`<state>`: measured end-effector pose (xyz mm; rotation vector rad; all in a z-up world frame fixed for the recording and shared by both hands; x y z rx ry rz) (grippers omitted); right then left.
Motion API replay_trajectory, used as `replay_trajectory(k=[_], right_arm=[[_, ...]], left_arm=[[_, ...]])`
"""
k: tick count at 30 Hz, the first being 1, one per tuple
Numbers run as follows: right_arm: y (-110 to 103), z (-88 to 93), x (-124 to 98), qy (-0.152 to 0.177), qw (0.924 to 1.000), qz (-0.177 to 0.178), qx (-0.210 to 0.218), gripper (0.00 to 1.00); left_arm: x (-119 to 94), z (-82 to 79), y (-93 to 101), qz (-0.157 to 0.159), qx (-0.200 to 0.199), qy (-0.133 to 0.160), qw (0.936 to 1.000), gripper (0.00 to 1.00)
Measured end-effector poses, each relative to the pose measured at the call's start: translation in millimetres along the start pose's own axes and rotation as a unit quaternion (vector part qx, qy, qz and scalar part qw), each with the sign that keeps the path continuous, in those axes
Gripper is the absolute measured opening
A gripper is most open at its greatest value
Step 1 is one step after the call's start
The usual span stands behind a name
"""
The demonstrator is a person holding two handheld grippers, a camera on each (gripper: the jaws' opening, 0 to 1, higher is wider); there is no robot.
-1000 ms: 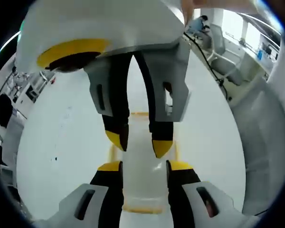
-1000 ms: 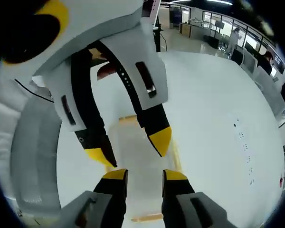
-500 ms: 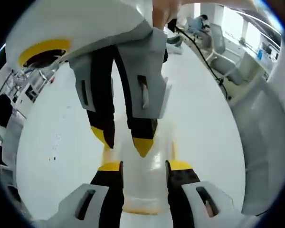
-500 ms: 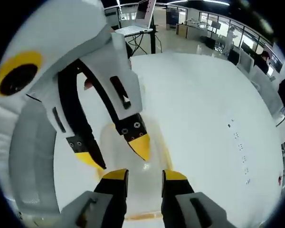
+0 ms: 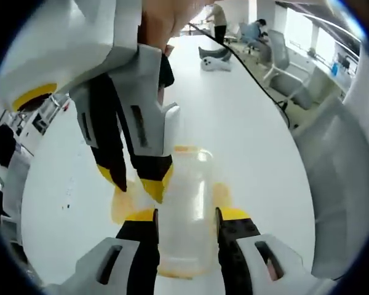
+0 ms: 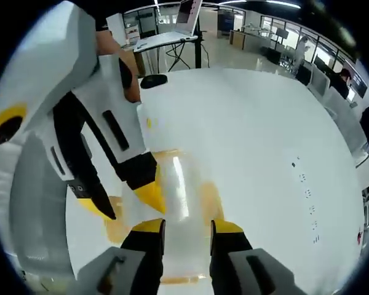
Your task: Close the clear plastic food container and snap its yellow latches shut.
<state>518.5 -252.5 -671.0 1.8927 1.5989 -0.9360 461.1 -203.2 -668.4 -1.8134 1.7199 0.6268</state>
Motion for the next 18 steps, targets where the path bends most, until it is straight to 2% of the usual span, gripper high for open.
replay_trajectory(k=[11,18], right_arm=[[8,-0.1,11,-0.010,0.9999,-0.010,0.002,0.28],[9,2.1,15,-0.011,0.9996,-0.022,0.013,0.30]], left_arm=[[4,5.2,15.1,-0.006,0.012,-0.002,0.9999,0.37],[5,9.8,16.2,-0.020,0.020,0.002,0.9996,0.40]])
Point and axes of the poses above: the point that each gripper's makers call its tool centre point, and the gripper's own axes: x roughly forward along the fingers, y roughly to its right, z roughly out of its underside, the point moved 5 cm from there along -x, roughly backward along the fingers, and after that the axes turned 13 degrees about y, right-handed, at the moved point
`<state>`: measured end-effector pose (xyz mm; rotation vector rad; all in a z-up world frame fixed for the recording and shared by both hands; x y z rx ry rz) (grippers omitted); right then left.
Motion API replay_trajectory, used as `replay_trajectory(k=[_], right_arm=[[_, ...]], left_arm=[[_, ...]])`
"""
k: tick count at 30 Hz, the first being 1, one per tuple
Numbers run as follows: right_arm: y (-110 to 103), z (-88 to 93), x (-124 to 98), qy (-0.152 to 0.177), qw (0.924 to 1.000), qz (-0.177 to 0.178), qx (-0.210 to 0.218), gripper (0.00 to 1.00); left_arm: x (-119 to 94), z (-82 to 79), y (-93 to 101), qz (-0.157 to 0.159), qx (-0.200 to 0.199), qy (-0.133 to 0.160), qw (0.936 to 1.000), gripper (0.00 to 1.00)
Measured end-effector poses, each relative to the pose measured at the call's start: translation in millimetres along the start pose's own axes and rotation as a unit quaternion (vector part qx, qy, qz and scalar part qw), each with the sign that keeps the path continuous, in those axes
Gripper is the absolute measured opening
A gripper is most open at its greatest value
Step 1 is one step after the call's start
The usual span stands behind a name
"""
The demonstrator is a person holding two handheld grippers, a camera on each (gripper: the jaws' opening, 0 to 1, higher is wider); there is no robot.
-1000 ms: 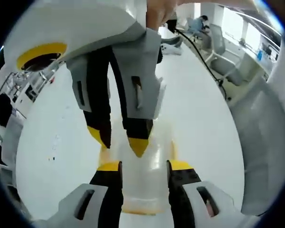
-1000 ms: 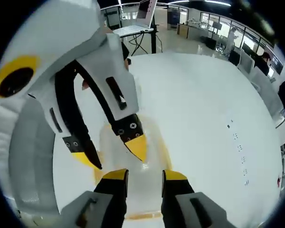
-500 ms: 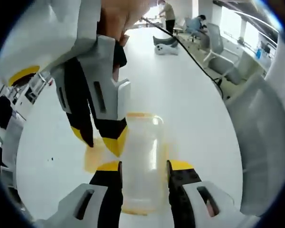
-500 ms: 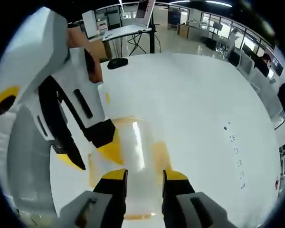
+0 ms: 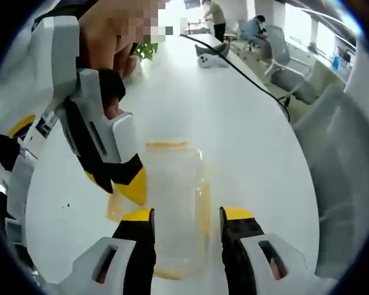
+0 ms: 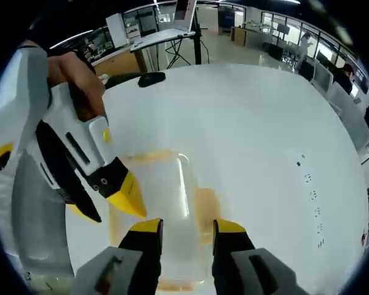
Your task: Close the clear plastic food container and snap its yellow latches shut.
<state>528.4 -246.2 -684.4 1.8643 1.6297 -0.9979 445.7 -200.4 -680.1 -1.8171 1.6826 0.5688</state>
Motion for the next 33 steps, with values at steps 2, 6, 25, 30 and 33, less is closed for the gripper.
replay_trajectory(k=[2,6,25,30,33], right_arm=[[1,1.5,1,-0.002,1.0000,-0.004,0.004,0.30],[1,2.5,3,-0.001,0.9995,-0.018,0.025,0.30],[7,1.7,10,-0.013,0.9955,-0.091,0.025,0.29],[6,-0.3,14,-0.047,0.9918,-0.116,0.024,0.27],[9,0.2,17,-0.058,0.9889,-0.133,0.033,0.25]], left_arm=[[1,0.7,-0.6,-0.005,0.002,0.000,1.0000,0.40],[3,1.1,0.9,-0.012,0.008,0.003,0.9999,0.38],[13,4.9,0.5,-0.037,0.046,-0.004,0.9982,0.34],[14,4.5,-1.5,-0.037,0.038,-0.009,0.9985,0.31],[18,5.3,-2.6,-0.048,0.036,-0.009,0.9981,0.29]])
Point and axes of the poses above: the point that each gripper's makers call its tool centre point, and the gripper's own axes: x roughly forward along the fingers, y roughly to its right, z roughly out of its underside, the point moved 5 cm from there along -x, roughly backward along the fingers, and after that the axes turned 13 degrees about y, right-handed, at the moved point
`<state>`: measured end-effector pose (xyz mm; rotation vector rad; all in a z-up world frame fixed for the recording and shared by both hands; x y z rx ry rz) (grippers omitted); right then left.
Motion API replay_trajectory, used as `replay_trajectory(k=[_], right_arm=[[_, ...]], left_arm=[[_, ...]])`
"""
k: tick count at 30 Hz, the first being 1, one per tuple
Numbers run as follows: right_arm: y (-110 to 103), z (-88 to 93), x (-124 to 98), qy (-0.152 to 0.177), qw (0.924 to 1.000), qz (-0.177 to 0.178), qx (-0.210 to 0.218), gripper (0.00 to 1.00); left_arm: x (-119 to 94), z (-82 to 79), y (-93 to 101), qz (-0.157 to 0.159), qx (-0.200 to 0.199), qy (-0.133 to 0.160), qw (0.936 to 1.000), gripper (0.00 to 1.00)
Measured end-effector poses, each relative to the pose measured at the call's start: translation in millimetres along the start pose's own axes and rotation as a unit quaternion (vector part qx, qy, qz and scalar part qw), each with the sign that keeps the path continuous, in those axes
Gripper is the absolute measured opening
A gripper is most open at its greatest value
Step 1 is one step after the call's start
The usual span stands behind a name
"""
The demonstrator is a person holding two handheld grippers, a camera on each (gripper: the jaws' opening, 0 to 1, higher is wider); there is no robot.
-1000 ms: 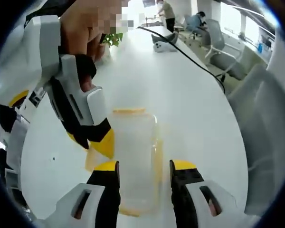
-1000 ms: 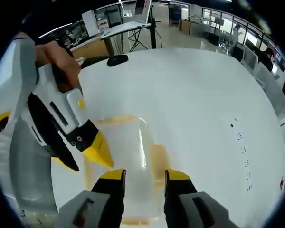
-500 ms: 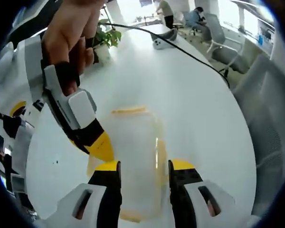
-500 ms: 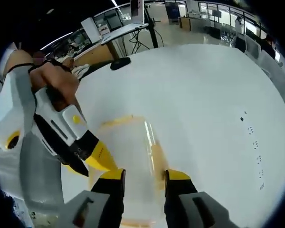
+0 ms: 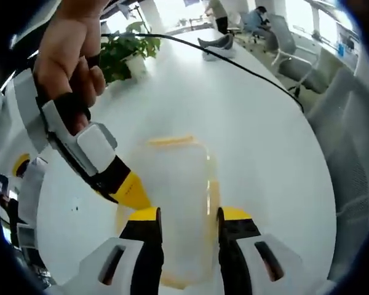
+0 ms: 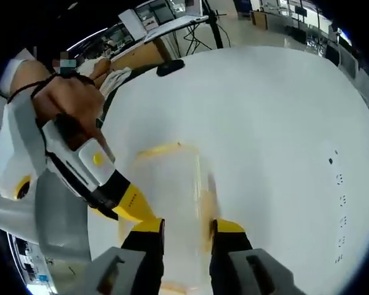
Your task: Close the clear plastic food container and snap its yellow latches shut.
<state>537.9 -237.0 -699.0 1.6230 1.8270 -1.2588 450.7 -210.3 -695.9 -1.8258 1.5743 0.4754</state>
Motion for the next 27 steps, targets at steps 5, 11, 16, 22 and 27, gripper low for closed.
replay_trajectory(k=[5,11,16,22,27], right_arm=[[2,-7.1,-1,-0.017,0.9998,-0.007,-0.005,0.24],[-2,-1.7,-2,-0.005,1.0000,-0.001,-0.005,0.26],[-6,-3.4,-1,-0.011,0.9997,0.010,-0.019,0.27],[-10,-3.6,-4,-0.009,0.9988,0.025,-0.042,0.28],[-13,5.3,-6,-0.012,0.9989,0.038,-0.024,0.36]], left_arm=[[-2,1.3,0.2,0.008,-0.009,0.007,0.9999,0.29],[-2,0.8,0.6,0.007,-0.002,0.008,0.9999,0.29],[-3,0.5,1.4,0.003,0.005,0.008,1.0000,0.31],[-6,-0.1,-1.3,0.009,-0.012,0.028,0.9995,0.32],[-9,-5.2,1.5,0.019,-0.032,0.027,0.9990,0.30]])
Point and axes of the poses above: the point that each gripper's makers call its tool centre point, and the gripper's own axes: x roughly forward along the fingers, y roughly to its right, z roughly out of its underside, the point moved 5 cm from there along -x, roughly backward along the fingers, and after that the axes turned 13 degrees about y, right-handed, at the moved point
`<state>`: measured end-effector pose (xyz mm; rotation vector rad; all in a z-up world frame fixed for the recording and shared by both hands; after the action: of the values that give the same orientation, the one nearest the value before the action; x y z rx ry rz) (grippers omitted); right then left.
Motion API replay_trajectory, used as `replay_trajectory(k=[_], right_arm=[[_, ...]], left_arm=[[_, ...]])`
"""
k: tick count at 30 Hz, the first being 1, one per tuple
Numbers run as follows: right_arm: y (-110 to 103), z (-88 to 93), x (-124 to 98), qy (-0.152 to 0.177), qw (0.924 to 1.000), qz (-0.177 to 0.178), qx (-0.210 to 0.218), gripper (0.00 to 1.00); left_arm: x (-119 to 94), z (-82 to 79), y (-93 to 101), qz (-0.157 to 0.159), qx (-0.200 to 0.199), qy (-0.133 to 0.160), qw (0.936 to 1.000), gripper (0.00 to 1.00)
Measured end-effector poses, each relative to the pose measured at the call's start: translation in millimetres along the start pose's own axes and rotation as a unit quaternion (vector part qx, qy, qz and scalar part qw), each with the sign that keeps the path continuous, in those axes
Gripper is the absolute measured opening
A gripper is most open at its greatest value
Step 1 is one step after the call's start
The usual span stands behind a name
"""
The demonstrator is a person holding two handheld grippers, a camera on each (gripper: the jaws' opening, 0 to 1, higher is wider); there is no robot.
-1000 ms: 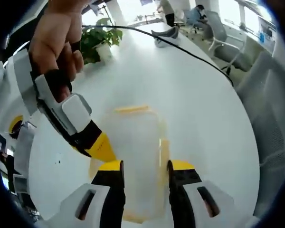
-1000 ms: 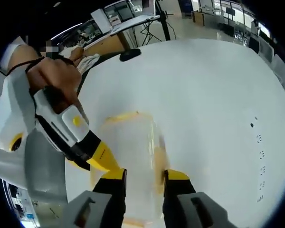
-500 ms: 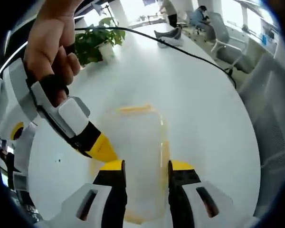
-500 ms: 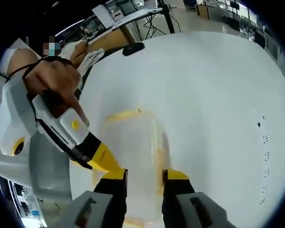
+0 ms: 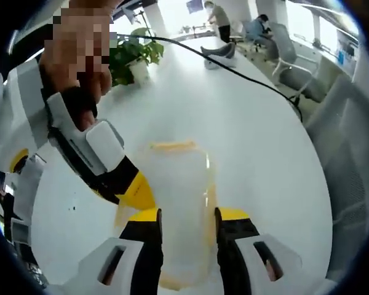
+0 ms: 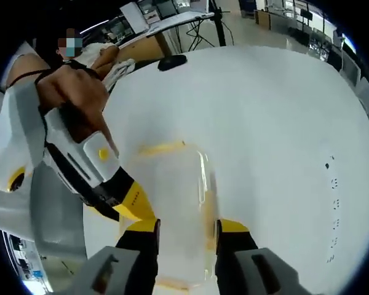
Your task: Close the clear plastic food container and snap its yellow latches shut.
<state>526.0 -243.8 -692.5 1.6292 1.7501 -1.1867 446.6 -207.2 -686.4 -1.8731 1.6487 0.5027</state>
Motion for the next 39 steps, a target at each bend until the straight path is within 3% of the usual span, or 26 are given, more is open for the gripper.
replay_trajectory(k=[2,5,18,30,39], right_arm=[[-2,3.3,-3,0.006,1.0000,0.005,-0.004,0.36],[-3,6.3,-8,0.004,0.9999,0.010,-0.004,0.42],[-12,8.5,-21,0.003,0.9990,0.021,-0.039,0.52],[-23,15.5,-24,-0.010,0.9979,0.037,-0.052,0.58],[-32,19.9,-29,-0.013,0.9969,0.046,-0.062,0.65]], left_arm=[[0,0.6,2.6,0.007,0.023,-0.006,0.9997,0.33],[-2,0.1,4.1,0.008,0.012,-0.002,0.9999,0.38],[-11,7.1,-0.8,0.004,0.014,-0.017,0.9997,0.39],[-24,22.6,-7.0,0.010,-0.001,-0.055,0.9985,0.48],[-29,19.9,-10.9,0.012,0.003,-0.059,0.9982,0.57]])
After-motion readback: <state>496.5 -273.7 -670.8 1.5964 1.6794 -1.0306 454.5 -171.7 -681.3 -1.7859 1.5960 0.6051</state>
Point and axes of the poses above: the point that each gripper's makers call its tool centre point, and the gripper's own axes: x roughly forward along the fingers, y roughly to its right, z roughly out of its underside, the point moved 5 cm from there along -x, roughly backward along the fingers, and after that the axes turned 13 degrees about y, right-handed, at the moved point
